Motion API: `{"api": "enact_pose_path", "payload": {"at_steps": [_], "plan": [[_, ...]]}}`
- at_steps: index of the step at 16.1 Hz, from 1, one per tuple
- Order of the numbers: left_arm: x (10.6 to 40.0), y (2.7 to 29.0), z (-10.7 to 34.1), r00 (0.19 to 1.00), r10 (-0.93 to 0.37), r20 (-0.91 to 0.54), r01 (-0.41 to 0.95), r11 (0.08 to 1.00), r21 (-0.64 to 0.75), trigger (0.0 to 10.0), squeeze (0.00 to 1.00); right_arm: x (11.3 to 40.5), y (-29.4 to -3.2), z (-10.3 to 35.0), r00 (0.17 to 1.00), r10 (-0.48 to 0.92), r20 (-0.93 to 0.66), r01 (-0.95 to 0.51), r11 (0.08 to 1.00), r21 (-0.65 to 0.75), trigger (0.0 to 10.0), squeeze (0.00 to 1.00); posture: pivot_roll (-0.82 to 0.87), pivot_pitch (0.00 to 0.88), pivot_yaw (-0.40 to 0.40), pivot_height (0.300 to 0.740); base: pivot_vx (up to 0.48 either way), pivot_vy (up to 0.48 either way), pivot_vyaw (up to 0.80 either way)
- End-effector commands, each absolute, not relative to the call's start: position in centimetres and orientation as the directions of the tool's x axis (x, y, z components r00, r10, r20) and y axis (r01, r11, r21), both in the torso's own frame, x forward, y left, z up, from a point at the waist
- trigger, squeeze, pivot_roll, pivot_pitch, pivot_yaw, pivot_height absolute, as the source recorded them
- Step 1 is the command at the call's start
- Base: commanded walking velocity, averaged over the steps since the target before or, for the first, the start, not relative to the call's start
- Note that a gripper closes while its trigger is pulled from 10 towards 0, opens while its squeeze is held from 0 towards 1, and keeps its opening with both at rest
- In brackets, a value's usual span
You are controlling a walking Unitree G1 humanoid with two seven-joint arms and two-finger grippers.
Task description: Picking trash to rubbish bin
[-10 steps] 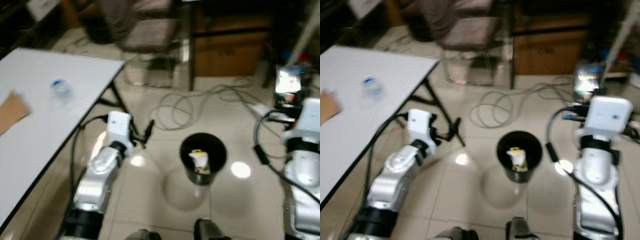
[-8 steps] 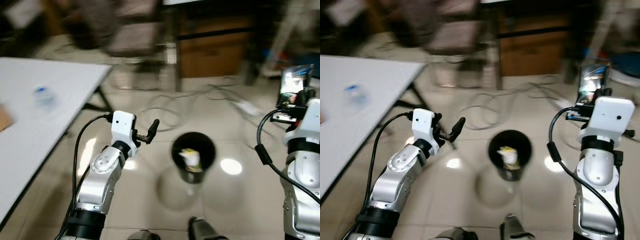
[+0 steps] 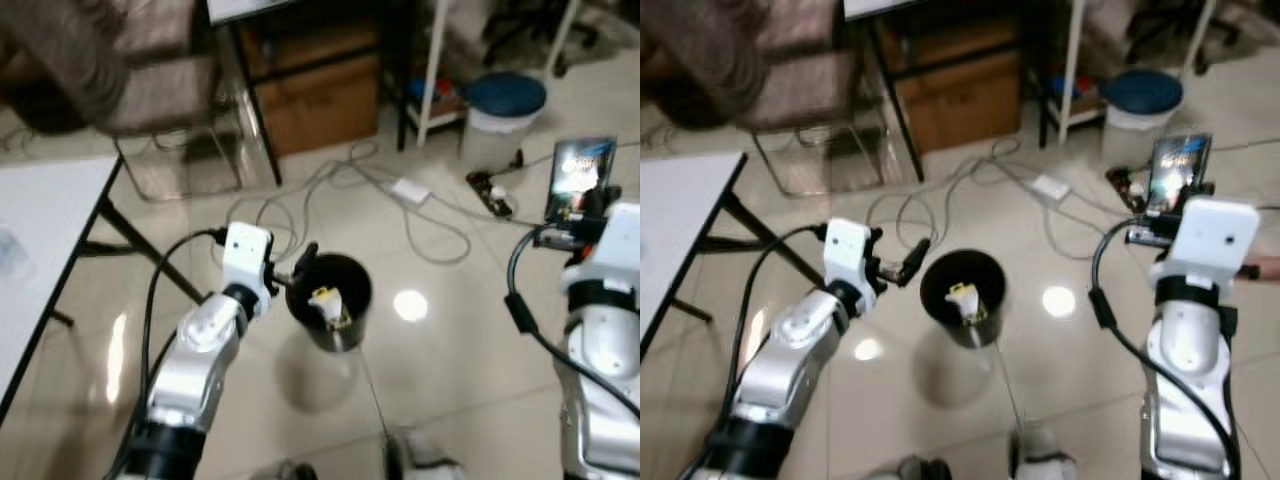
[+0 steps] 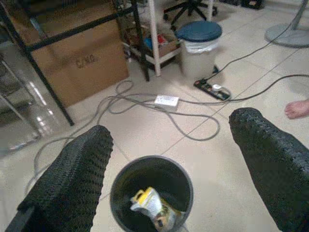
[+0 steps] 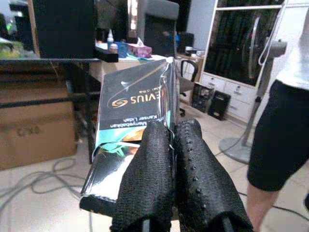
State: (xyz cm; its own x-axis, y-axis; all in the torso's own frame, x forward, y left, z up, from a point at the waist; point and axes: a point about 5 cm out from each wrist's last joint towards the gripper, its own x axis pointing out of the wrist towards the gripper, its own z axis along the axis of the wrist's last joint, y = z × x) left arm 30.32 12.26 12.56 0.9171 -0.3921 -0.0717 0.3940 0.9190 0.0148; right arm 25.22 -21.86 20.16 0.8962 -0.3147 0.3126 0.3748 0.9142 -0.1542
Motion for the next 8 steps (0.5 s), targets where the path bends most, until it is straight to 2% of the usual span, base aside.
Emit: {"api": "enact_pose_path", "payload": {"at_steps": [1,5,6,8], "plan": [[30.03,12.54,12.21,0.917,-0.388,-0.089,0.391,0.920,0.022,10.0,0.00,25.30,-21.48,20.14,0.903,-0.300,0.307,0.357,0.922,-0.149,10.0,0.00,-0.13,0.196,0.165,0.740,0.472,0.000,0.00],[29.99,12.65,12.21,0.919,-0.385,-0.088,0.388,0.922,0.020,10.0,0.00,25.24,-21.28,20.11,0.906,-0.293,0.305,0.348,0.926,-0.145,10.0,0.00,-0.13,0.197,0.163,0.740,0.418,0.000,0.00],[29.97,12.63,12.17,0.919,-0.385,-0.090,0.388,0.921,0.022,10.0,0.00,25.25,-21.27,20.11,0.907,-0.291,0.305,0.347,0.927,-0.145,10.0,0.00,-0.13,0.197,0.163,0.740,0.000,0.000,0.00],[29.95,12.68,12.04,0.920,-0.379,-0.099,0.385,0.922,0.049,10.0,0.00,25.30,-21.20,20.16,0.909,-0.284,0.305,0.339,0.929,-0.146,10.0,0.00,-0.13,0.196,0.161,0.740,0.480,0.000,0.00]]}}
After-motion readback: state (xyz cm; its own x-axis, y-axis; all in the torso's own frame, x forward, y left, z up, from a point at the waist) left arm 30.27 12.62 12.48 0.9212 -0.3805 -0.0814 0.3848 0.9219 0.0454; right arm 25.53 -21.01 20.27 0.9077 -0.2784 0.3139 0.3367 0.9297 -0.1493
